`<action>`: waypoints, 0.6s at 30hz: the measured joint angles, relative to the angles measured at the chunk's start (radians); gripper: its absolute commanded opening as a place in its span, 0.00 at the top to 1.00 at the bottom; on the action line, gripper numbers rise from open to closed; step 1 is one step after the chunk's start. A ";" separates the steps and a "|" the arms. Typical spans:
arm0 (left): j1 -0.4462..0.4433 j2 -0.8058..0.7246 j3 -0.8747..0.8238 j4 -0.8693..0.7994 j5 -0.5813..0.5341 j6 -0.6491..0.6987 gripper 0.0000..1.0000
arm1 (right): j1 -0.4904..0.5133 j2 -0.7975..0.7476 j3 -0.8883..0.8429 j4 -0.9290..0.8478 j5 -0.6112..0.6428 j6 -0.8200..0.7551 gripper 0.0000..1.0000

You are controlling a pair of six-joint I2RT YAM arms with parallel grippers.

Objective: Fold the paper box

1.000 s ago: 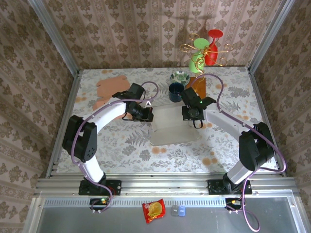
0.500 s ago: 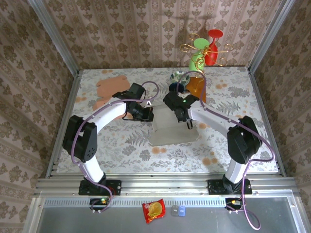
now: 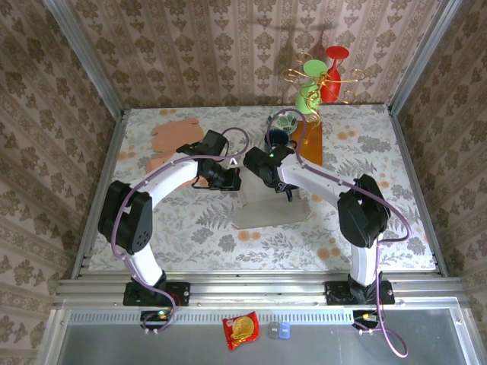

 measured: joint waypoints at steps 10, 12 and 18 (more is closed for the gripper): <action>0.001 0.000 -0.027 0.007 -0.003 -0.011 1.00 | -0.008 -0.114 -0.129 0.135 -0.101 -0.027 1.00; 0.000 0.000 -0.035 0.016 -0.005 -0.017 1.00 | -0.008 -0.114 -0.129 0.134 -0.105 -0.028 1.00; -0.006 0.000 -0.098 0.084 -0.016 -0.054 1.00 | -0.005 -0.113 -0.158 0.145 -0.144 -0.013 1.00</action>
